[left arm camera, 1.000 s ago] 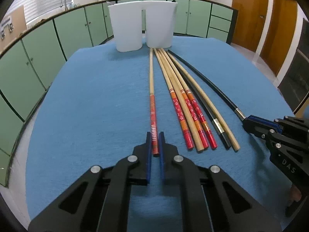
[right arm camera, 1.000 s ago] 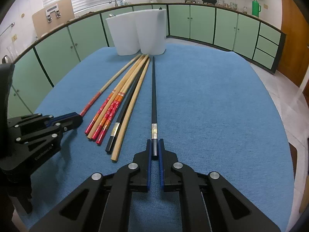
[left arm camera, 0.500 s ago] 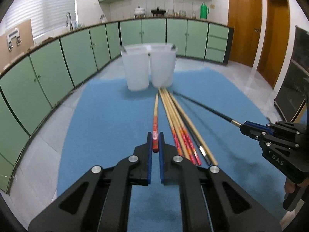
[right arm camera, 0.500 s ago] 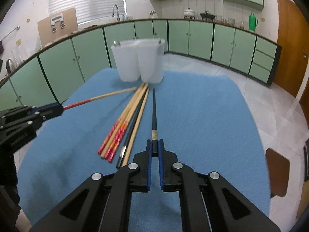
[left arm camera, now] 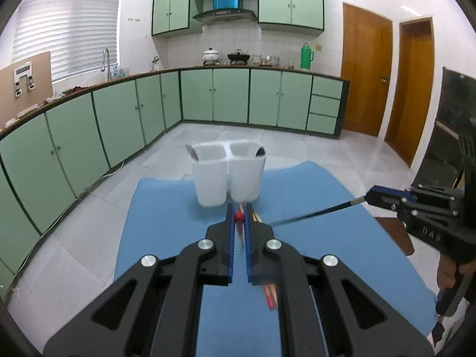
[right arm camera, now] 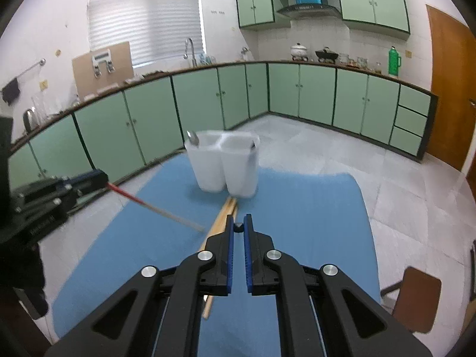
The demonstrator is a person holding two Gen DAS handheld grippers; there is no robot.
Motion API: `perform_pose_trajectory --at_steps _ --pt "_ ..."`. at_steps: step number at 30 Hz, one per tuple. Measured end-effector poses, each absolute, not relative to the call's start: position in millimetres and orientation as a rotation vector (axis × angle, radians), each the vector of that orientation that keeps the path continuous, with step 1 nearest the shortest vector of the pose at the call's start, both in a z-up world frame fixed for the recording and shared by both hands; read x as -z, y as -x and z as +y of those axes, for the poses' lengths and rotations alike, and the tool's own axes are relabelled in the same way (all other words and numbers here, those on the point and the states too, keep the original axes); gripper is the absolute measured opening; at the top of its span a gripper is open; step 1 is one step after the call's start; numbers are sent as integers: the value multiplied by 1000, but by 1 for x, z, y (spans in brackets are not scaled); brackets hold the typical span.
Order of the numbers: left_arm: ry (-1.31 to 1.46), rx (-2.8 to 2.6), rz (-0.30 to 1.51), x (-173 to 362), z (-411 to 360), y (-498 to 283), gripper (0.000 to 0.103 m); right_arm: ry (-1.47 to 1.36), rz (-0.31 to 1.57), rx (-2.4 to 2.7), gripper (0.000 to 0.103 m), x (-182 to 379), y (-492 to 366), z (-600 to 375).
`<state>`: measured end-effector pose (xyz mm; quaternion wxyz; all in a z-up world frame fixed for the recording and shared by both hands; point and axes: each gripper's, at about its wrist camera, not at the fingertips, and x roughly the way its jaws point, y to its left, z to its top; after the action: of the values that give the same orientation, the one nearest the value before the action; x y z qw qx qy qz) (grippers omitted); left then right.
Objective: Organize utensils
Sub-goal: 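Lift both chopsticks over the white caddy and drop them in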
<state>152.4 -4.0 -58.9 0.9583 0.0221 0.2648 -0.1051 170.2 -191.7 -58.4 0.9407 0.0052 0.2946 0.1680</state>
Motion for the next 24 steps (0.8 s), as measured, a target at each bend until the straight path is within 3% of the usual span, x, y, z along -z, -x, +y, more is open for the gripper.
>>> perform_pose_trajectory --at_steps 12,24 --pt "-28 263 474 25 -2 -174 5 36 616 -432 6 12 -214 -186" --pt "-50 230 325 -35 0 -192 5 43 469 -439 6 -54 -251 -175"
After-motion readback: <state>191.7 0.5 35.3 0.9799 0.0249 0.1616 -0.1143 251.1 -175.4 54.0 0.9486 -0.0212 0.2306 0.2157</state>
